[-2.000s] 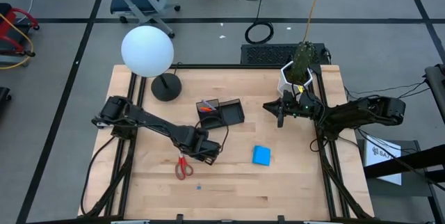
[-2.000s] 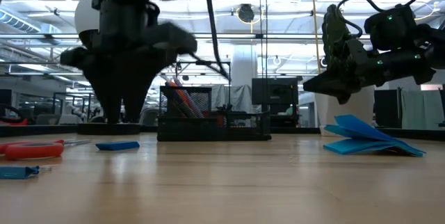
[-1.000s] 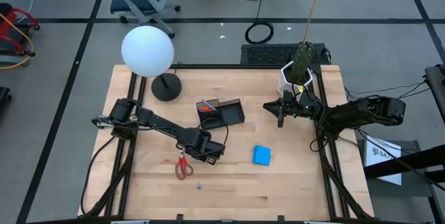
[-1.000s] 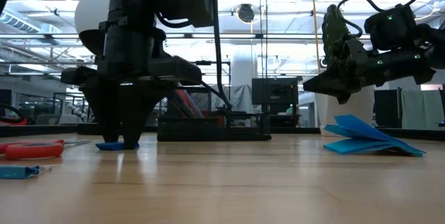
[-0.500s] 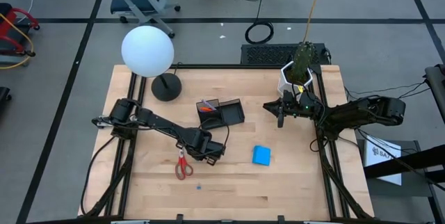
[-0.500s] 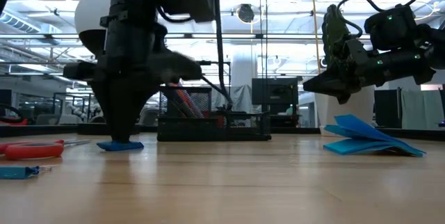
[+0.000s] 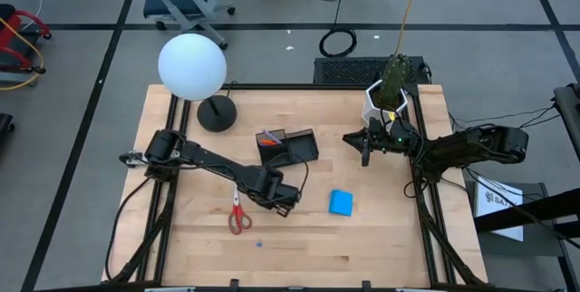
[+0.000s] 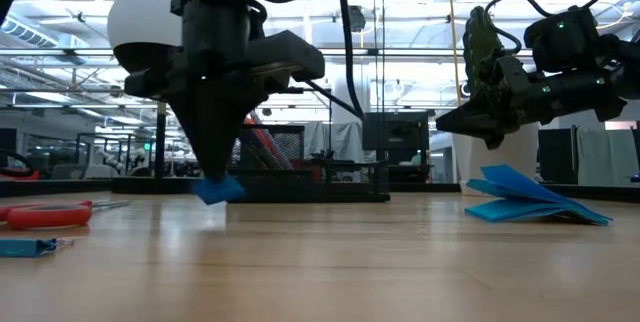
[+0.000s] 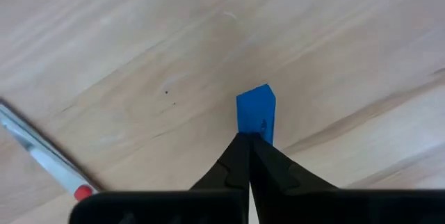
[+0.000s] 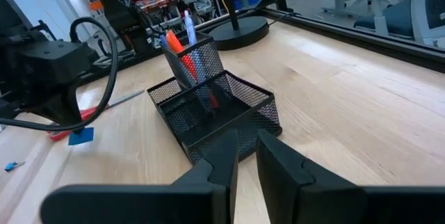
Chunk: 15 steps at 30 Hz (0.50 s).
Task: Pick and place office supplies into organizer
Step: Put the blue eraser into the black desk organizer
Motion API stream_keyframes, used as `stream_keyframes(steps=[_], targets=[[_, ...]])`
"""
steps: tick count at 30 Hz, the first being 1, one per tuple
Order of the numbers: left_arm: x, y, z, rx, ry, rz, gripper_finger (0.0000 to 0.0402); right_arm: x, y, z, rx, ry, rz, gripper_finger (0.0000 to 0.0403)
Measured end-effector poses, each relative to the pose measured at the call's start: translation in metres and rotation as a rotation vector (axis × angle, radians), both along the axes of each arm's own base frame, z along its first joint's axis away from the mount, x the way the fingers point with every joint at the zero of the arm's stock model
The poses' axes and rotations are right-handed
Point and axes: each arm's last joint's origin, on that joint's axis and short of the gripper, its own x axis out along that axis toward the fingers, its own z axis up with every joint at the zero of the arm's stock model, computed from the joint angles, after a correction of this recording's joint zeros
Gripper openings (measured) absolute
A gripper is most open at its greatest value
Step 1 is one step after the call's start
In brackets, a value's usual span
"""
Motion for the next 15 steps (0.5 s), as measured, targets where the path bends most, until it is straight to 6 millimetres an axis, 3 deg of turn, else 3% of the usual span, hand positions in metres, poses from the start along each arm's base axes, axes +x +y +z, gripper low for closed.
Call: stream_keyframes(steps=[15], targets=[[-0.0002,0.0009,0.001,-0.013,0.006,0.006,0.0008,0.0,0.0,0.0,0.0,0.0,0.0,0.0047]])
